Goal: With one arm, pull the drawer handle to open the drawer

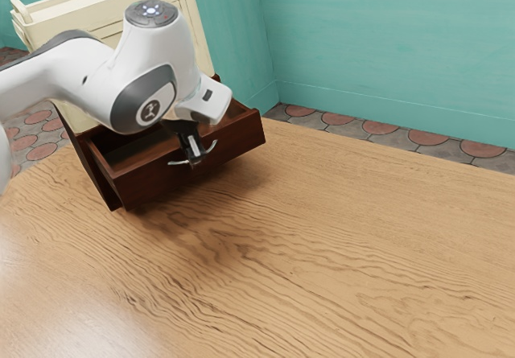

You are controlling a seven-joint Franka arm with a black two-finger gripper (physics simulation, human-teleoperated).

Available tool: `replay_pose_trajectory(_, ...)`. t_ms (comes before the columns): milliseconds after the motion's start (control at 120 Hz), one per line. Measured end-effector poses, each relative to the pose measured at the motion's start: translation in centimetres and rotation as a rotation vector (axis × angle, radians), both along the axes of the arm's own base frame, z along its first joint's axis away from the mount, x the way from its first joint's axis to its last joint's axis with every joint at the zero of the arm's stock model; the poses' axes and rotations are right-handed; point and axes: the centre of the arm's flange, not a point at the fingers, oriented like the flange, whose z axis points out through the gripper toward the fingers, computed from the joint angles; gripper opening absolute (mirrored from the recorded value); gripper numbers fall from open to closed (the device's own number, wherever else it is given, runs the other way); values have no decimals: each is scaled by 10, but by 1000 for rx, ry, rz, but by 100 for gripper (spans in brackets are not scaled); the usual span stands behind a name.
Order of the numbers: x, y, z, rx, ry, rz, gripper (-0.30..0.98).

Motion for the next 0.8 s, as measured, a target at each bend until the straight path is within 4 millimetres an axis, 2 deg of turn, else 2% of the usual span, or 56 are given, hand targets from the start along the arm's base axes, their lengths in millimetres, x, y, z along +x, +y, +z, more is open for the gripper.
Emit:
replay_pose_trajectory(167, -16, -2, 45, -2, -73, -4, 14)
replay_pose_trajectory(300, -25, -3, 81, -38, -103, -7, 35)
replay_pose_trajectory(358, -40, -10, 102, -80, -102, -12, 43)
replay_pose_trajectory(450, -75, -23, 134, -125, -71, -28, 52)
replay_pose_trajectory(525, -89, -41, 139, -146, -12, -55, 57)
replay_pose_trajectory(675, -110, -61, 142, -180, 80, -98, 63)
replay_pose_trajectory(800, -125, -60, 144, -236, 135, -121, 65)
